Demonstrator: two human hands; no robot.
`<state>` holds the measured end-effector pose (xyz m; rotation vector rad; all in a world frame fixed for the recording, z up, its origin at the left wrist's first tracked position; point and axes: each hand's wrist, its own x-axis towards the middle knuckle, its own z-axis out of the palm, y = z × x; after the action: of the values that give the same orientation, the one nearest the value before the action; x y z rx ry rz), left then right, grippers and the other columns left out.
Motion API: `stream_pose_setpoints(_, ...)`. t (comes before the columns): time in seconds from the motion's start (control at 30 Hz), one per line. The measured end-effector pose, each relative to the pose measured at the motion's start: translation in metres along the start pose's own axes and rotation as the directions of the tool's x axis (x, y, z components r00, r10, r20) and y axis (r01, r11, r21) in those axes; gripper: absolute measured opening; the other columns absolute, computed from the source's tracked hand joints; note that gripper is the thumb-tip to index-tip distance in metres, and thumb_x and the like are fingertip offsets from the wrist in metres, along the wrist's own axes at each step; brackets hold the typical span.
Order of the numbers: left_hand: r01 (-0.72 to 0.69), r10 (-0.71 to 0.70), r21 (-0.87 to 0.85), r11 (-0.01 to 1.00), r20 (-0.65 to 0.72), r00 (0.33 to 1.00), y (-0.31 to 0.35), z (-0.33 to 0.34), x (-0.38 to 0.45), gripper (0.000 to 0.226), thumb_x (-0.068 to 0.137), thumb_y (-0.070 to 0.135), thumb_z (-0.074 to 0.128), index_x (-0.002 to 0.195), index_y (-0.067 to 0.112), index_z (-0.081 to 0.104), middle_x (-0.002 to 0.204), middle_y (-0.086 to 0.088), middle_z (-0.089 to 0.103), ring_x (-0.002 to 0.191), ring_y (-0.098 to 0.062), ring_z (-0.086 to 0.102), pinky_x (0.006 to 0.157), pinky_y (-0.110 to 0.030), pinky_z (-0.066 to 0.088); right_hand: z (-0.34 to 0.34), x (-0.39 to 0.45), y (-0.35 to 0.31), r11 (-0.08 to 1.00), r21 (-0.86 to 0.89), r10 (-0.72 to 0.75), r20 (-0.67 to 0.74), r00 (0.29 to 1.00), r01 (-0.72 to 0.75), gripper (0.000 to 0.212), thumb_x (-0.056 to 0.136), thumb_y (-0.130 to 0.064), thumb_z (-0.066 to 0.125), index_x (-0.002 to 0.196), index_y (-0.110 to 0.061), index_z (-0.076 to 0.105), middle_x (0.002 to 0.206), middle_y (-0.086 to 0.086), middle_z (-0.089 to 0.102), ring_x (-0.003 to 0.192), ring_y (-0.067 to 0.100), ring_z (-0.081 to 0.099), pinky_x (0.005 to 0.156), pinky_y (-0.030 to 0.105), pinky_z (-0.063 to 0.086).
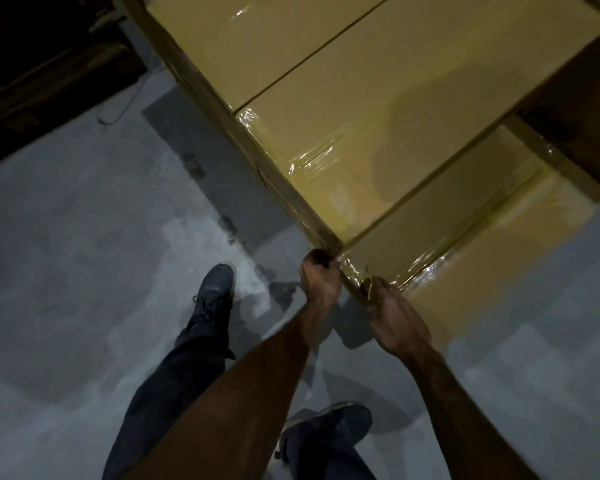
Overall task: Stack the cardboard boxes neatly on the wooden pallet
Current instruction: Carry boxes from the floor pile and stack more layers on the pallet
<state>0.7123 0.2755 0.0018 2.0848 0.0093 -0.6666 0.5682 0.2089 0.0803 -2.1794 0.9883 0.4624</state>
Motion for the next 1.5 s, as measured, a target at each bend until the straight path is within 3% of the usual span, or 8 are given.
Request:
stream_pose_setpoints(0.27, -0.085, 0.085, 0.02, 0.996, 0.01, 0.996, -0.009, 0.002, 0.002, 0.03, 0.091, 0.03, 0.079, 0.091, 0.0, 0.076, 0.092, -0.011, 0.077, 0.093, -0.027, 0.073, 0.083, -0.025, 0.052, 0.0, 0.014, 0.006, 0.997, -0.069, -0.038, 0.035, 0.999, 0.04, 0.067, 0.091, -0.007, 0.06, 0.152, -0.022, 0.038, 0.159, 0.007, 0.044, 0.139, 0.033, 0.048, 0.109, 0.048, 0.049)
stream_pose_setpoints(0.5, -0.123, 0.124, 0.082, 0.989, 0.002, 0.992, -0.014, 0.004, 0.005, 0.034, 0.094, 0.038, 0.073, 0.09, 0.004, 0.075, 0.092, -0.011, 0.076, 0.092, -0.028, 0.072, 0.084, -0.041, 0.058, 0.001, 0.013, 0.012, 0.993, -0.094, -0.065, 0.071, 0.995, 0.071, 0.071, 0.094, -0.008, 0.061, 0.159, -0.019, 0.035, 0.169, 0.006, 0.03, 0.152, 0.031, 0.034, 0.12, 0.043, 0.038)
stream_pose_setpoints(0.7, 0.268, -0.268, 0.147, 0.952, -0.023, 0.963, 0.016, 0.002, -0.001, 0.019, 0.091, 0.024, 0.076, 0.102, 0.009, 0.075, 0.104, -0.008, 0.075, 0.1, -0.03, 0.072, 0.08, -0.042, 0.062, -0.015, 0.002, 0.002, 0.988, 0.153, 0.02, -0.006, 1.0, -0.019, 0.043, 0.094, -0.008, 0.057, 0.131, -0.028, 0.048, 0.135, 0.005, 0.059, 0.116, 0.029, 0.06, 0.088, 0.038, 0.048)
stream_pose_setpoints(0.8, 0.387, -0.399, 0.154, 0.909, 0.055, 0.915, 0.062, -0.015, -0.046, 0.016, 0.091, 0.024, 0.07, 0.094, 0.008, 0.073, 0.097, -0.012, 0.075, 0.091, -0.031, 0.073, 0.068, -0.037, 0.059, -0.038, -0.015, -0.01, 0.931, 0.345, 0.156, -0.079, 0.985, -0.12, 0.051, 0.102, -0.014, 0.057, 0.15, -0.024, 0.047, 0.145, 0.012, 0.061, 0.13, 0.035, 0.058, 0.1, 0.041, 0.047)
stream_pose_setpoints(0.93, 0.019, -0.163, 0.366, 0.931, 0.367, 0.916, 0.135, -0.043, -0.11, 0.008, 0.095, 0.025, 0.07, 0.091, 0.019, 0.074, 0.093, 0.001, 0.073, 0.088, -0.018, 0.071, 0.073, -0.033, 0.06, -0.08, -0.052, -0.022, 0.799, 0.548, 0.346, -0.081, 0.935, -0.248, 0.059, 0.101, -0.02, 0.059, 0.158, -0.018, 0.045, 0.157, 0.011, 0.052, 0.142, 0.032, 0.05, 0.115, 0.038, 0.041)
stream_pose_setpoints(1.13, -0.891, 0.535, 0.241, 0.385, 0.728, 0.428, 0.254, -0.052, -0.103, 0.023, 0.101, 0.026, 0.063, 0.117, 0.015, 0.076, 0.113, -0.001, 0.076, 0.104, -0.018, 0.068, 0.092, -0.034, 0.054, -0.138, -0.06, -0.014, 0.599, 0.775, 0.451, -0.118, 0.885, -0.202, 0.054, 0.096, -0.024, 0.059, 0.15, -0.021, 0.055, 0.147, 0.001, 0.062, 0.135, 0.024, 0.058, 0.115, 0.04, 0.044)
stream_pose_setpoints(1.3, -0.979, 0.593, 0.204, -0.012, 0.79, 0.157, 0.326, -0.011, -0.034, 0.038, 0.098, 0.024, 0.062, 0.13, 0.004, 0.068, 0.127, -0.015, 0.068, 0.12, -0.031, 0.059, 0.1, -0.045, 0.052, -0.161, -0.013, -0.008, 0.444, 0.884, 0.517, -0.118, 0.848, -0.148, 0.055, 0.092, -0.032, 0.058, 0.145, -0.02, 0.059, 0.146, -0.001, 0.062, 0.136, 0.022, 0.056, 0.116, 0.047, 0.044)
stream_pose_setpoints(1.5, -0.97, 0.493, 0.194, -0.144, 0.864, 0.099, 0.354, 0.054, 0.035, 0.063, 0.095, 0.038, 0.065, 0.149, 0.01, 0.048, 0.155, -0.018, 0.047, 0.142, -0.035, 0.044, 0.11, -0.054, 0.047, -0.195, 0.065, -0.013, 0.363, 0.926, 0.547, -0.12, 0.828, -0.106, 0.04, 0.097, -0.03, 0.059, 0.136, -0.021, 0.063, 0.127, -0.005, 0.059, 0.125, 0.014, 0.052, 0.111, 0.033, 0.039)
